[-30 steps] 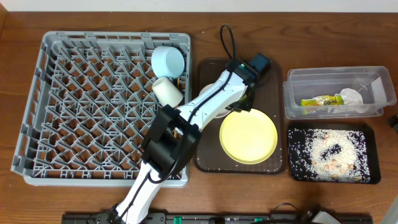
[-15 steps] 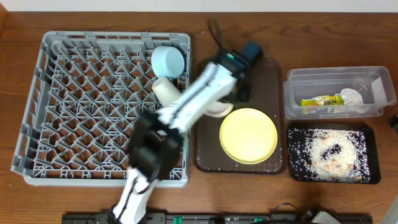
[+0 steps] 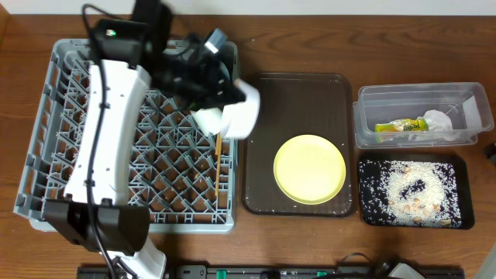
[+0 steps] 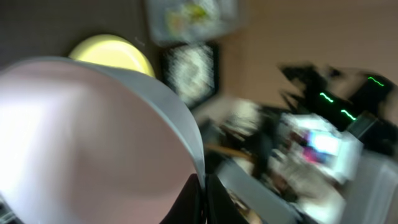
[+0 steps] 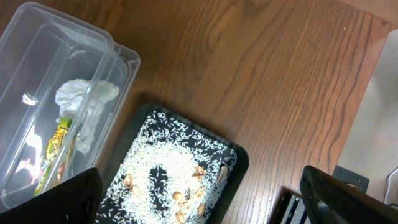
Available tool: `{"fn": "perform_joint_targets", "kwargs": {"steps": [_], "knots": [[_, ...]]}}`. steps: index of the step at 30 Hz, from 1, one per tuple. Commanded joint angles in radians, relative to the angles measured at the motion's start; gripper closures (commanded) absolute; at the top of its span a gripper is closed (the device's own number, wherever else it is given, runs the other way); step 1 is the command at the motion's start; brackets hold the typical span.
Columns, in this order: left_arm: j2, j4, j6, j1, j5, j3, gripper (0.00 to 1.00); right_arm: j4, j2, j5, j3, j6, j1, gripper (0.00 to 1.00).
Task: Sort waste into correct bins and load items into the dishwasher rack
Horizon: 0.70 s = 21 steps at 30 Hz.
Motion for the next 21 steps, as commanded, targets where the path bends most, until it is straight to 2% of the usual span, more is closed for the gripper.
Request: {"fn": "perform_joint_targets", "kwargs": {"steps": [1, 7, 12, 21], "knots": [[0.015, -0.097, 0.37, 0.062, 0.277, -0.061, 0.94, -0.002, -0.004, 0.005, 0.004, 0.0, -0.011, 0.01], [0.008, -0.097, 0.489, 0.095, 0.294, -0.255, 0.94, -0.002, -0.004, 0.005, 0.004, 0.0, -0.011, 0.01], [0.008, -0.073, 0.634, 0.132, 0.383, -0.458, 0.94, -0.002, -0.004, 0.005, 0.004, 0.0, -0.011, 0.01], [0.01, 0.072, 0.639, 0.265, 0.388, -0.69, 0.94, -0.002, -0.004, 0.005, 0.004, 0.0, -0.011, 0.01]]}}
